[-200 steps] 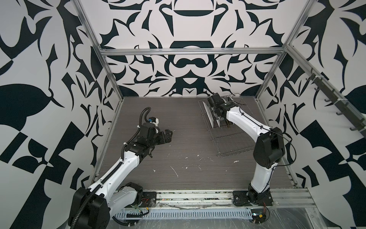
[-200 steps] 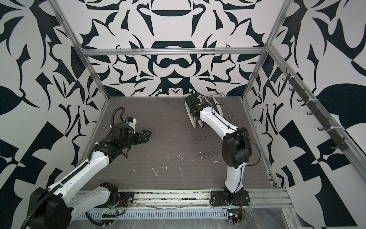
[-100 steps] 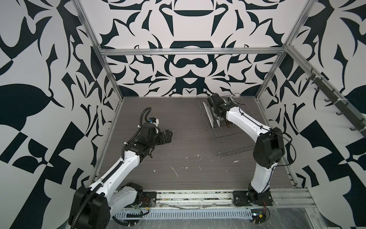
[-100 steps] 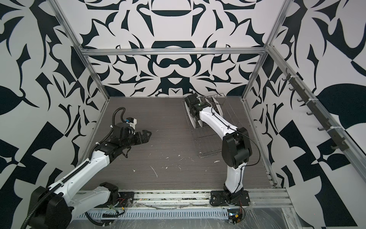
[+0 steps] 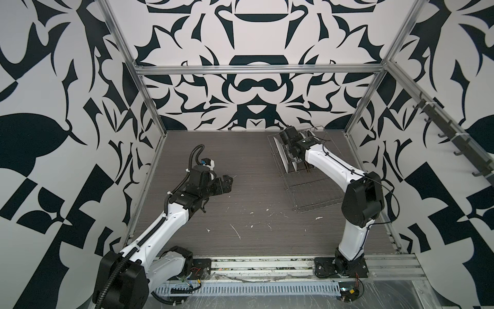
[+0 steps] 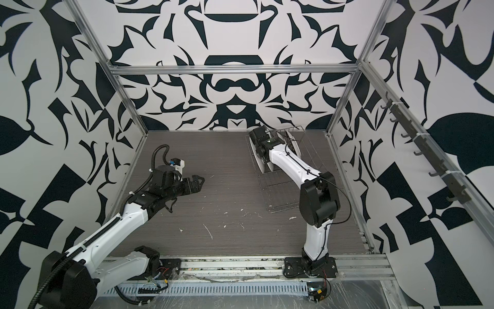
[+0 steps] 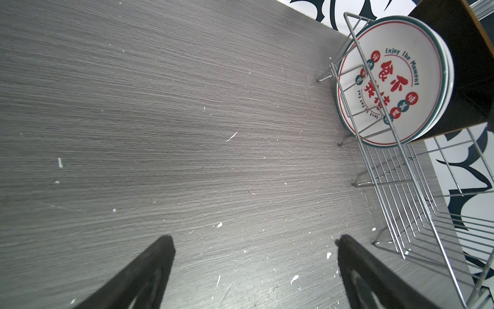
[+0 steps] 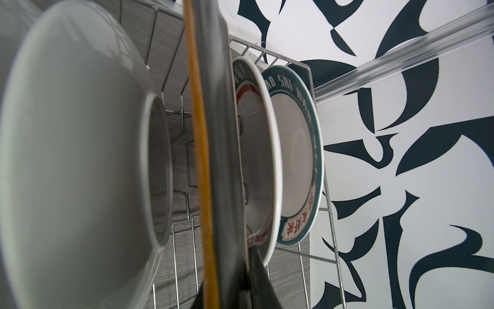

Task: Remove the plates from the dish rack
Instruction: 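Close the right gripper on the edge of the black tray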

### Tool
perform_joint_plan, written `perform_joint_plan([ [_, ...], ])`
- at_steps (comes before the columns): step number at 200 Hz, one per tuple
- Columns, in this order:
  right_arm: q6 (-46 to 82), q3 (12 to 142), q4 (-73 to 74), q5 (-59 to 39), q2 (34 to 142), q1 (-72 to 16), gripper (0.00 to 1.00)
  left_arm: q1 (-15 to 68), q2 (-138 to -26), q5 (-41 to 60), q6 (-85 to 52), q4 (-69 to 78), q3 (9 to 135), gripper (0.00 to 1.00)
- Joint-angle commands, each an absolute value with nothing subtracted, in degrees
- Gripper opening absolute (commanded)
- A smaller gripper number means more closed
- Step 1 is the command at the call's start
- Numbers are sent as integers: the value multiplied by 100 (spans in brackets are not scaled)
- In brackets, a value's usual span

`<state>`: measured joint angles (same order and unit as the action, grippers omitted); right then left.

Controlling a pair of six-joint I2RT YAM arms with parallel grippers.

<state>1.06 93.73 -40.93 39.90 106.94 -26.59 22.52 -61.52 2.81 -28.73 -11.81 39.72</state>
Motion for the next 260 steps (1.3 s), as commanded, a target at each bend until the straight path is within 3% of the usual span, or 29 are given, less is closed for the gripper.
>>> perform_joint_plan([
  [1,345,9358,-3812,4368,10484,-2653,0,2268,-6146,281,-2932,-1257,4151,99],
  [260,-132,8686,-2766,4493,9077,-2856,0,2338,-6136,442,-3309,-1122,4002,97],
])
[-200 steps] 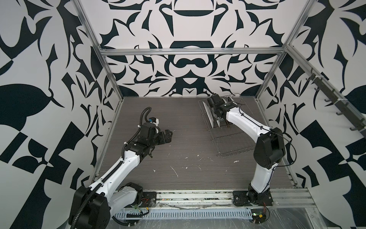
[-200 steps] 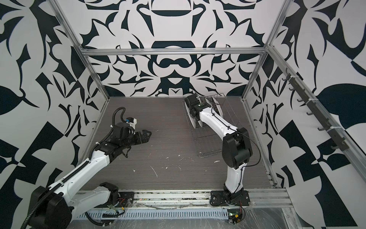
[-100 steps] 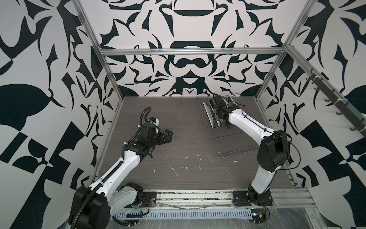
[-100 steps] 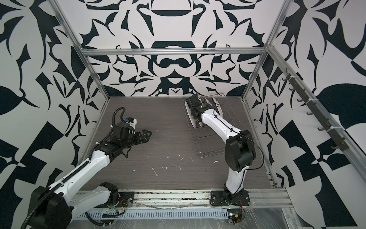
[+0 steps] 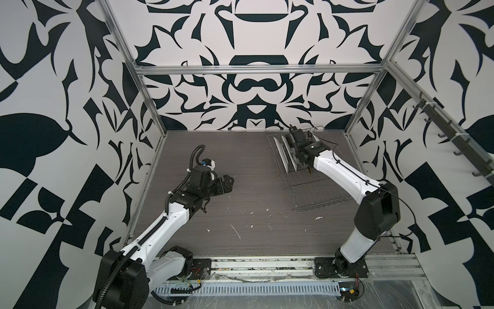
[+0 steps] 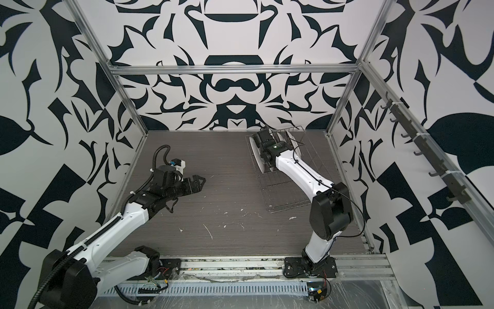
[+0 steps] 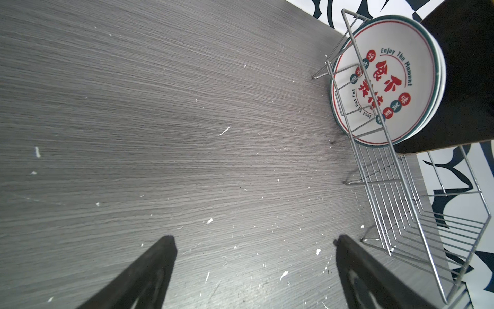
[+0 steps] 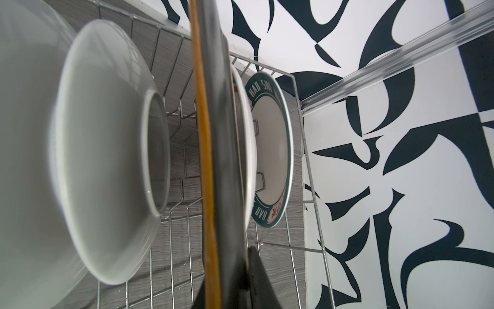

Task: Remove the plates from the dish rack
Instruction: 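Close the right gripper on the edge of the black tray, then lift the black tray out of the rack with the right gripper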

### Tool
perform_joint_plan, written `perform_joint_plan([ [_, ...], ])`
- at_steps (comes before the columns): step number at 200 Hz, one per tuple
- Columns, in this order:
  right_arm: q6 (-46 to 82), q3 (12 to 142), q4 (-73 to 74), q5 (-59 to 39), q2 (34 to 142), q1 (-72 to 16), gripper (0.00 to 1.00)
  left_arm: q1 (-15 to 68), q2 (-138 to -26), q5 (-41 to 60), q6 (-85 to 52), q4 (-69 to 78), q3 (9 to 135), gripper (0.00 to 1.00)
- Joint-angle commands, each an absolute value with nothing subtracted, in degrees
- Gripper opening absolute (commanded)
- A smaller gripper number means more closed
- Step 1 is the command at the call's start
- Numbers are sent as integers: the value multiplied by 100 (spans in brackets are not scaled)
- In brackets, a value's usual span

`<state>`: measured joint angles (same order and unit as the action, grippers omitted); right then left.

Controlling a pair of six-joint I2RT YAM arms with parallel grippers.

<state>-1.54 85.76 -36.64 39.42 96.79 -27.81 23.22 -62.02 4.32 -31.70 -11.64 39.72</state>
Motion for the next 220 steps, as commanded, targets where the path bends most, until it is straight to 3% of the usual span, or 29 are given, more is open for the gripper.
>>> perform_joint_plan([
  [1,-132,8681,-2763,4484,9069,-2856,0,2338,-6131,436,-3316,-1119,4000,97],
  [146,-511,8683,-2499,5002,8405,-3475,0,2336,-6034,469,-3651,-1002,3942,98],
  [220,-545,8745,-2417,5192,7676,-3808,0,2312,-5977,1098,-4124,-600,3872,99],
])
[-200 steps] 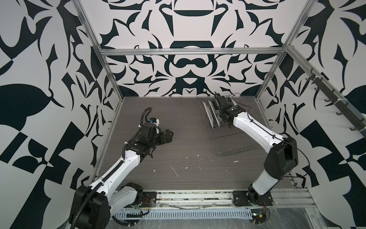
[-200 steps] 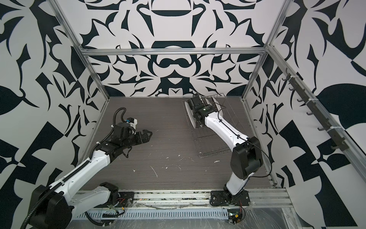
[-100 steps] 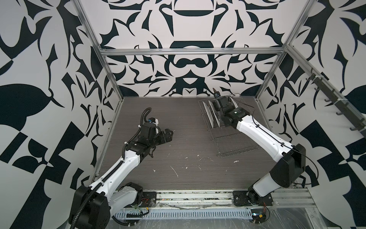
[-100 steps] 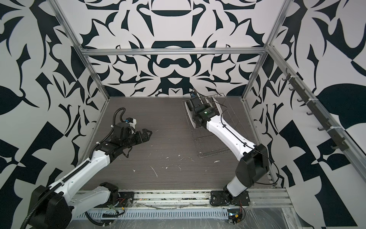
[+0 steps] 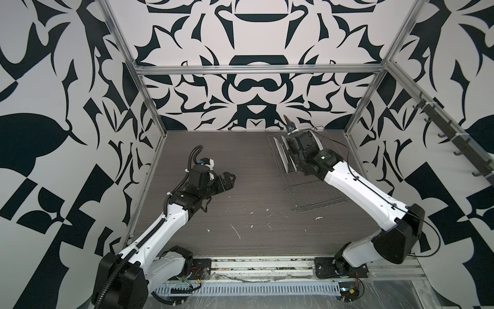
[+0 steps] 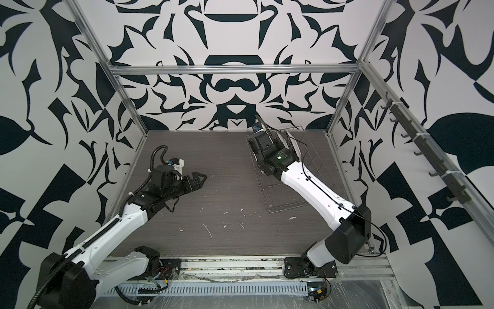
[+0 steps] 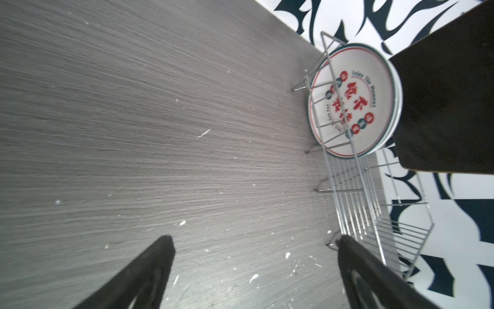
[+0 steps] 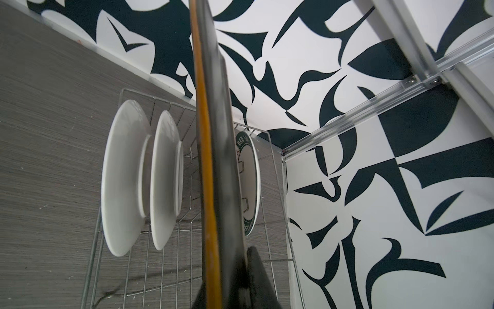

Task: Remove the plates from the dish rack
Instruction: 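Lift the black tray out of the rack with the right gripper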

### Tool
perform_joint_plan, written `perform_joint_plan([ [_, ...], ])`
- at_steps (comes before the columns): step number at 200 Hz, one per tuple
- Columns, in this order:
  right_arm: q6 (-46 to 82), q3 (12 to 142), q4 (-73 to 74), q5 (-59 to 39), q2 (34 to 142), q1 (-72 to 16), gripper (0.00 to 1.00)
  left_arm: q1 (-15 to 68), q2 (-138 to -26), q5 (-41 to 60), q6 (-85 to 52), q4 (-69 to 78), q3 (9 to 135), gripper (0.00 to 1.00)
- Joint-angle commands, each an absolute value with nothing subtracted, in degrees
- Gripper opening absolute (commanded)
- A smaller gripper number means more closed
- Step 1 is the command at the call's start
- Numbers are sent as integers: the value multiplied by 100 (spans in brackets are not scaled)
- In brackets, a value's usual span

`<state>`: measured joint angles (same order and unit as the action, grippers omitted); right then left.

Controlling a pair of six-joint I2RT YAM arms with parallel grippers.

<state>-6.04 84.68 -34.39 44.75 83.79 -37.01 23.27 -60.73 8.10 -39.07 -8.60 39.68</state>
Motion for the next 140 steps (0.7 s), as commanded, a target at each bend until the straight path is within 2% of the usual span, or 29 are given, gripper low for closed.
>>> perform_joint_plan([
  [1,-545,8745,-2417,5193,7661,-3811,0,2312,-5977,1107,-4132,-590,3870,99],
  [87,231,8737,-2734,4575,6630,-4174,0,2150,-6176,1887,-4691,131,3753,99],
  [140,1089,8745,-2647,3714,6227,-4203,0,2096,-6091,2083,-4864,263,3779,99],
])
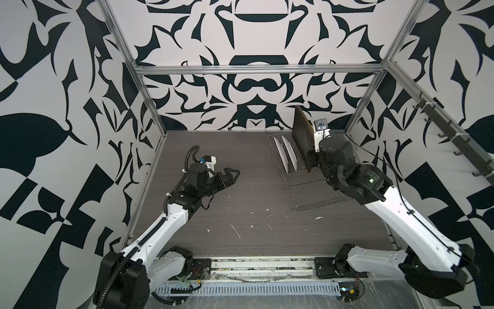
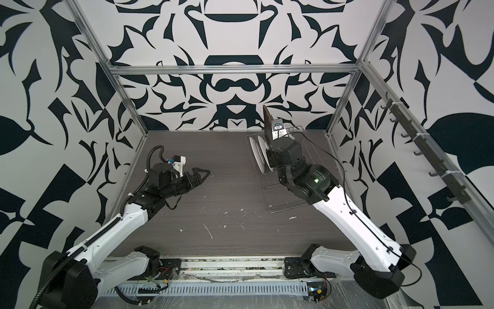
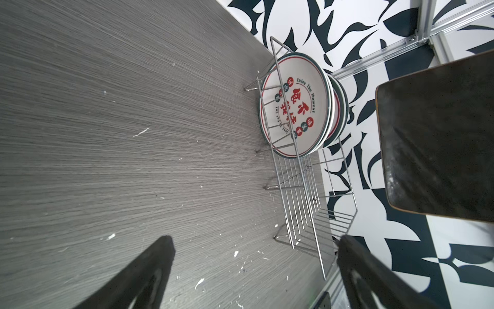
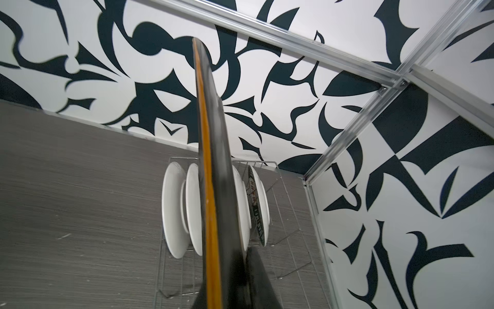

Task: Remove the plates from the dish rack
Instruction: 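Lift the black tray out of the rack with the right gripper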

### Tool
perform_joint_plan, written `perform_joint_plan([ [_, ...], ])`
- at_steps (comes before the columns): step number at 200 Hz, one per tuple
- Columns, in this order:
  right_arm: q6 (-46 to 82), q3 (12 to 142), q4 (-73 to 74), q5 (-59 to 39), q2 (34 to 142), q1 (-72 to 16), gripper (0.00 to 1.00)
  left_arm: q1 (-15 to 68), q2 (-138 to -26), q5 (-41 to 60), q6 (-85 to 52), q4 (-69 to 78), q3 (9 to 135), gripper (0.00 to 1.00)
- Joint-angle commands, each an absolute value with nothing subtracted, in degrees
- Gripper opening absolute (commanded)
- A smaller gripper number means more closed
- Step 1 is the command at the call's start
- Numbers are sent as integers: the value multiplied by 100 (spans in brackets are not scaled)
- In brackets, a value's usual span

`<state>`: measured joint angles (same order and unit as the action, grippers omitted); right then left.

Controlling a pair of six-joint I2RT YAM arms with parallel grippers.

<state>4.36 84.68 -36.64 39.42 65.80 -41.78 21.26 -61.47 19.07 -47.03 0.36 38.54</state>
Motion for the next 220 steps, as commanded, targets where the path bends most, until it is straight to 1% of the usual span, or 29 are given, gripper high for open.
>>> perform_joint_plan([
  [1,1107,8745,-2642,3694,6225,-4202,0,2098,-6087,2083,-4867,268,3779,99],
  [39,1834,8631,-2418,2872,6266,-4201,0,2057,-6012,2183,-4910,298,3805,99],
  [85,2776,8044,-1541,2079,6563,-4202,0,1767,-5958,2481,-5001,327,3814,99],
  [110,3219,7788,-964,1627,6778,-4201,0,1514,-5899,2718,-5069,314,3814,100],
  [121,3462,7659,-654,1390,6868,-4201,0,1408,-5872,2819,-5096,325,3802,99],
  [145,3917,7330,-36,1160,7058,-4201,0,1208,-5802,2989,-5115,293,3796,97],
  [153,4078,7220,175,885,7114,-4194,0,1141,-5790,3050,-5115,268,3790,97],
  [220,5658,6048,2234,305,7389,-3977,0,853,-5815,3265,-5164,213,3808,96],
])
